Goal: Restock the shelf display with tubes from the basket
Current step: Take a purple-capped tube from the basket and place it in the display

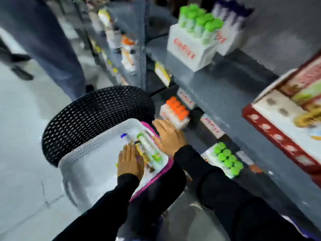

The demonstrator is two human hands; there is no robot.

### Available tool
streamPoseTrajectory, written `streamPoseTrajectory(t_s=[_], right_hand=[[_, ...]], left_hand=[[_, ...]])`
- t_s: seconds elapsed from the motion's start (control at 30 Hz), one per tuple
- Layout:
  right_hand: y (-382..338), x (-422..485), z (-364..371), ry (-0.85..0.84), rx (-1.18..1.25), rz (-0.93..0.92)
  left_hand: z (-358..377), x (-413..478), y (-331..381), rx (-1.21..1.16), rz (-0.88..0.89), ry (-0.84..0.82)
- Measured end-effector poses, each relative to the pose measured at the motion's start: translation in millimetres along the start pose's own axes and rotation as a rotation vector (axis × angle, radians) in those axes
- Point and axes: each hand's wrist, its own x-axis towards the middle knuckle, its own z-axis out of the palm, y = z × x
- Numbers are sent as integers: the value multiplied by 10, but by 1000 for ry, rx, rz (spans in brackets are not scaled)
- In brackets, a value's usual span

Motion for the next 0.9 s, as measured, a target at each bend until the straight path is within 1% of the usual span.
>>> streamPoseTrajectory(t_s=[0.03,0.1,0.13,0.2,0.27,0.37,0.43,0.6,0.7,0.77,0.9], right_hand=[[-41,78,157,-77,61,13],[-174,236,438,-282,85,57],[-208,301,531,-336,78,86],[-330,529,801,-384,80,113],[-410,730,1046,-404,56,125],[-443,928,1352,-468,-69,181],[-462,1007,1512,-495,-152,185],[-548,1104,1721,-441,-254,134],[-629,1130,1651,-477,-140,155],[-671,1132,1495,-522,-36,178],[-642,1058,1047,-569,77,209]], left_hand=[[91,-43,-136,-15,-123,-19],[181,-135,-356,10,-272,-48],[233,-171,-441,18,-315,-64],[303,-135,-636,23,-375,-104],[388,-57,-775,65,-381,-147],[551,-19,-921,88,-388,-106],[617,-36,-965,120,-366,-118],[691,-63,-1023,107,-361,-134],[699,-70,-1024,100,-370,-179],[706,-69,-1025,110,-358,-162],[649,-65,-989,112,-365,-160]])
